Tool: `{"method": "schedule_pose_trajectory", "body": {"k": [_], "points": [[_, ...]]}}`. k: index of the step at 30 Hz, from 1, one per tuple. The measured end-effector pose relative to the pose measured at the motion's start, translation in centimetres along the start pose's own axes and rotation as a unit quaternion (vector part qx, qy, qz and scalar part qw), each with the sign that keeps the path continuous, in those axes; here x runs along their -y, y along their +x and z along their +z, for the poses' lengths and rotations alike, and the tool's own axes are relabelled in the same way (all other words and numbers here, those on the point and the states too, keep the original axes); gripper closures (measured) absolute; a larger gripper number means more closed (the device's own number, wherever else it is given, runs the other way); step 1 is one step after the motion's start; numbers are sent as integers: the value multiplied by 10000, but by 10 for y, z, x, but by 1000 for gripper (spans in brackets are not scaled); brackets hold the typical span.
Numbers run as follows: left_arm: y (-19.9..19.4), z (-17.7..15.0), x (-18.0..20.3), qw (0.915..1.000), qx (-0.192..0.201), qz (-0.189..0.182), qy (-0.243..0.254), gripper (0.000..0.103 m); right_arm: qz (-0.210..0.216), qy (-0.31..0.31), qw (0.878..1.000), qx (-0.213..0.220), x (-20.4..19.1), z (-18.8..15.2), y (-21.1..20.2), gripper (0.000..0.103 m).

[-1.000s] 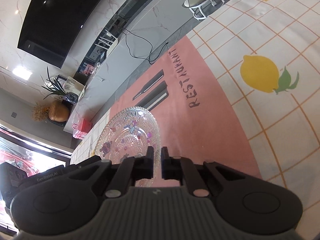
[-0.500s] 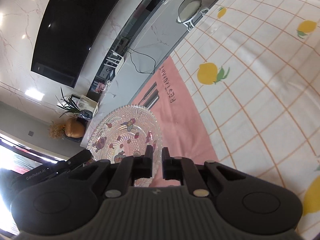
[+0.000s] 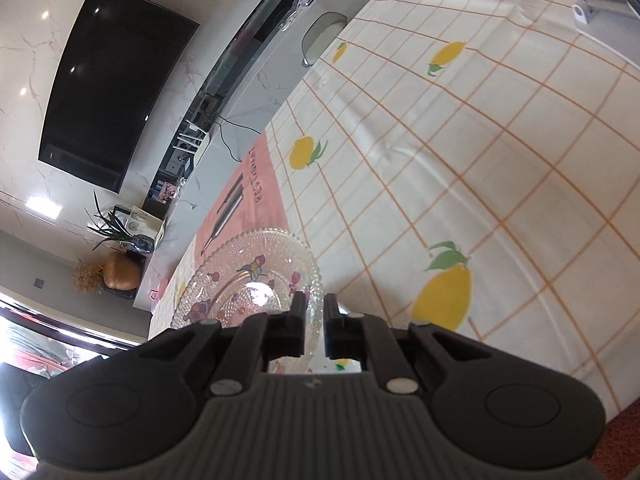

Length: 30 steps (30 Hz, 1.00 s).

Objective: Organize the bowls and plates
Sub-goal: 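Lift the glass plate with both tools and carry it over the painted plate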

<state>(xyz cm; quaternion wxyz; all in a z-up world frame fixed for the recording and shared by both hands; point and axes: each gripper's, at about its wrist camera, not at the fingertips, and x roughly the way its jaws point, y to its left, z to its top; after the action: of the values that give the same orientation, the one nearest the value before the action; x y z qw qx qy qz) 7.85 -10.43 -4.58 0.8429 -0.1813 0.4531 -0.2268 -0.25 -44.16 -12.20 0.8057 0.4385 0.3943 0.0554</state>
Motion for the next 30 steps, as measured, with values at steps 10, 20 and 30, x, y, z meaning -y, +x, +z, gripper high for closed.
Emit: {"method": "schedule_pose_trajectory", "body": {"k": [10,20,30], "points": [[6,-38,-22,9986,-85,298,-432,92,-258,-312,9991,-123,9,-21,4,98],[5,-52,-24,9979,-34,546,-349,92,-438,-729,9963,-148,0,-27,13,98],[7,-59,-21,9971,-71,726,-201,92,-577,-1034,9929,-144,-3,-32,15,97]]}}
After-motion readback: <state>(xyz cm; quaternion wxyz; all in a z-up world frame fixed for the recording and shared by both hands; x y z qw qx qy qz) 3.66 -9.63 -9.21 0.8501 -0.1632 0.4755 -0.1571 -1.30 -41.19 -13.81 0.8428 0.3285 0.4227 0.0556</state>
